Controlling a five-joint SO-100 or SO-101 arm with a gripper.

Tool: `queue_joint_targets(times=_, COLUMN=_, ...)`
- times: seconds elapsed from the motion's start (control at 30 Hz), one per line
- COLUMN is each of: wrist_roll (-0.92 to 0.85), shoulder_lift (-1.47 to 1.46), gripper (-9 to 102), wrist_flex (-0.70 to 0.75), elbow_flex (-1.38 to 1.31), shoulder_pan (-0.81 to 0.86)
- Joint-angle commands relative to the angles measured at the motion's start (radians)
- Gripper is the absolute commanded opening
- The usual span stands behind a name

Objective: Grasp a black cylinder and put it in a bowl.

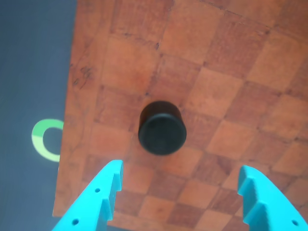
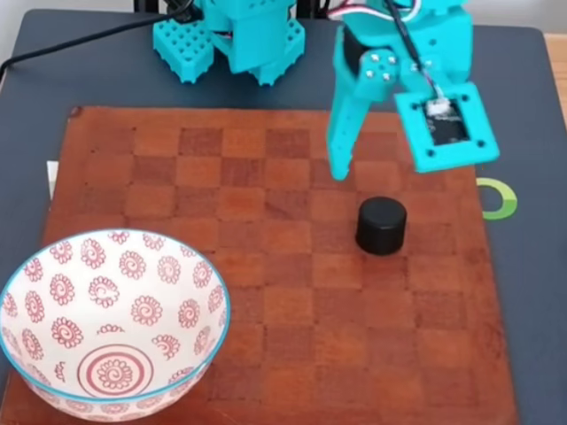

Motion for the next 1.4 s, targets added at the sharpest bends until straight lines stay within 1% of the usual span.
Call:
queue_joint_targets(times=0.0, wrist_roll=0.006, shoulder_lift=-0.031, gripper=31, wrist_flex=-0.006, elbow_flex=-0.067, shoulder_pan=-0.018)
queue_joint_targets(times=0.47, wrist_roll=0.006, shoulder_lift=-0.253, gripper=30, wrist_flex=-0.008, elbow_flex=-0.138, shoulder_pan=-0.018)
queue_joint_targets(times=0.83, wrist_roll=0.008, shoulder_lift=-0.298, gripper=30, wrist_flex=-0.008, elbow_flex=-0.138, shoulder_pan=-0.009)
queue_joint_targets(times=0.9, wrist_roll=0.008, shoulder_lift=-0.298, gripper=28, wrist_flex=-0.008, elbow_flex=-0.138, shoulder_pan=-0.008)
queue_joint_targets(times=1.0, wrist_roll=0.012, shoulder_lift=-0.298, gripper=22, wrist_flex=-0.008, elbow_flex=-0.138, shoulder_pan=-0.006)
queue_joint_targets(times=1.1, wrist_roll=0.026, shoulder_lift=-0.298, gripper=19, wrist_flex=-0.006, elbow_flex=-0.138, shoulder_pan=-0.006)
queue_joint_targets(times=1.37, wrist_roll=0.028, shoulder_lift=-0.284, gripper=18, wrist_flex=0.011, elbow_flex=-0.138, shoulder_pan=-0.005)
